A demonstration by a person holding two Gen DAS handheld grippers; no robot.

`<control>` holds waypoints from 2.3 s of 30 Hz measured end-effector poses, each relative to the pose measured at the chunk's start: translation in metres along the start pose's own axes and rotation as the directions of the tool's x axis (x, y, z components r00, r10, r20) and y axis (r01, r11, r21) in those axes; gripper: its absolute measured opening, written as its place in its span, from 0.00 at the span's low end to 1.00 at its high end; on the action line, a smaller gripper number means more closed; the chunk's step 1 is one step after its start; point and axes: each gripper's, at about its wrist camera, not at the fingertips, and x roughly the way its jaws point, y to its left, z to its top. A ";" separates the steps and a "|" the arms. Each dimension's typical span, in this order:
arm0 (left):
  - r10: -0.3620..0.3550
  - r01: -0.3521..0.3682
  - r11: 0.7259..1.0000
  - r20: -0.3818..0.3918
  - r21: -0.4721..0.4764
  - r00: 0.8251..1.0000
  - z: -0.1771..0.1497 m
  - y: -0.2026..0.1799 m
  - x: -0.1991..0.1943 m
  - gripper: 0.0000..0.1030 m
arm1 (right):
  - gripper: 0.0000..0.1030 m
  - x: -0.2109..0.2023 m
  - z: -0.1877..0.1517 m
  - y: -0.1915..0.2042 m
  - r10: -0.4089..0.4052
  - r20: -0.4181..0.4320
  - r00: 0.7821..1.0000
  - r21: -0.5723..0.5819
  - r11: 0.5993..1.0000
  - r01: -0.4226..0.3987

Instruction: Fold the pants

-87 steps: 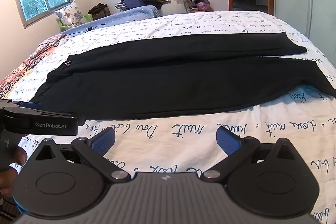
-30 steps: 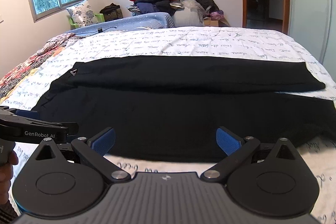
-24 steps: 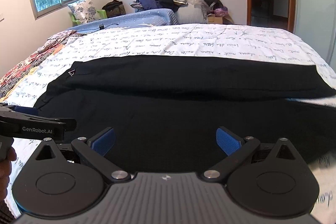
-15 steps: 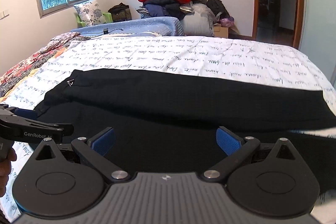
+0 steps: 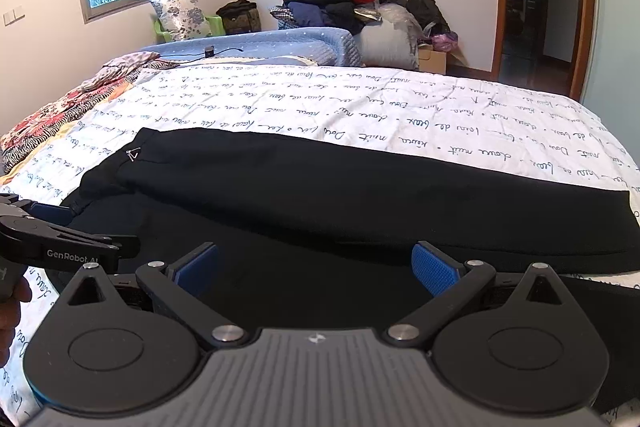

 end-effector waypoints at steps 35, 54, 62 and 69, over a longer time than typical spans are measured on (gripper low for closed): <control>-0.574 0.528 0.702 0.059 -0.478 0.816 0.125 0.287 0.255 0.97 | 1.00 0.100 0.052 0.017 0.039 -0.098 0.994 -0.102 0.994 -0.049; -0.457 0.466 0.885 0.178 -0.010 0.872 0.134 0.239 0.192 0.15 | 1.00 0.135 0.063 0.015 0.118 -0.117 0.986 -0.144 0.980 -0.134; -0.525 0.543 0.837 0.384 0.071 0.759 0.127 0.242 0.103 0.15 | 1.00 0.178 0.120 -0.027 0.294 -0.148 0.944 -0.281 0.903 -0.326; -0.563 0.564 0.815 0.416 0.136 0.714 0.115 0.237 0.079 0.15 | 1.00 0.244 0.141 -0.032 0.282 -0.341 0.897 -0.406 0.817 -0.411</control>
